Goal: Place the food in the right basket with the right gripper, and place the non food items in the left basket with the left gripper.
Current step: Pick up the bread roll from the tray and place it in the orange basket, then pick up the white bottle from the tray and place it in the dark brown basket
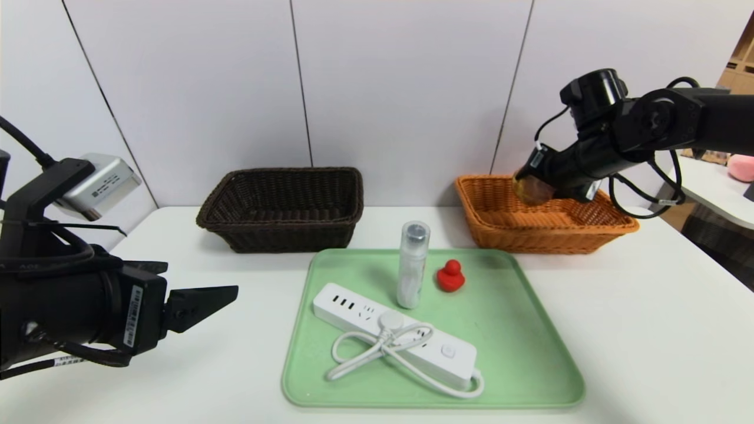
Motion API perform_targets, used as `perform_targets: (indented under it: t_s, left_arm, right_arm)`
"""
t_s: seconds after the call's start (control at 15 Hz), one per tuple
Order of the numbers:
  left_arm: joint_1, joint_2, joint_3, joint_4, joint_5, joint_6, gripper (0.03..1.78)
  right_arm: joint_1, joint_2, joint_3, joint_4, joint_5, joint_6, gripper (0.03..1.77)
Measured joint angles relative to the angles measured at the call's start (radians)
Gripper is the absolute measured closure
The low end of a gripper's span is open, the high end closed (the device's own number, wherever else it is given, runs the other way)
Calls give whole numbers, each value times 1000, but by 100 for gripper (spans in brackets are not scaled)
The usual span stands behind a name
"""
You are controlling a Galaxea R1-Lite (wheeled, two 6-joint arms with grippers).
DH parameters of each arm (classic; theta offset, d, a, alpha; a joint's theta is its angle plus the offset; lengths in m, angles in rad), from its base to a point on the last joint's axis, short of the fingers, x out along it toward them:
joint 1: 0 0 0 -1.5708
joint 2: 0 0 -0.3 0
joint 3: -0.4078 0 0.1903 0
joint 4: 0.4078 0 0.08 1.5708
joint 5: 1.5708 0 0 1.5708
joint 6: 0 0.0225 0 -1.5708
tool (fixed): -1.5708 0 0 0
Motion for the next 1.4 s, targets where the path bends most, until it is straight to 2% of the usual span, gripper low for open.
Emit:
perform_targets:
  t_s: [0.33,0.73,0.87,1.07,1.27,1.4]
  left_arm:
    - [0,-7,8,-1,0,0,12]
    - [0,-17,11,1,0,0,12]
    - [0,-22,17,1,0,0,12]
    - [0,-27,22,-1,0,0,12]
    - [0,-37,27,-1,1,0,12]
    - [0,-46,30,3,1,0,12]
  right_arm:
    - [-7,-1,-3,-2,-2,-1,38]
    - [6,-54,-17,5,-4,-10,23]
    - [63,-134,-21,20,-4,-17,19]
    - [251,-296,-6,132,-3,-61,16]
    - [396,-441,170,201,-35,-146,14]
    - [443,-512,340,150,-76,-228,13]
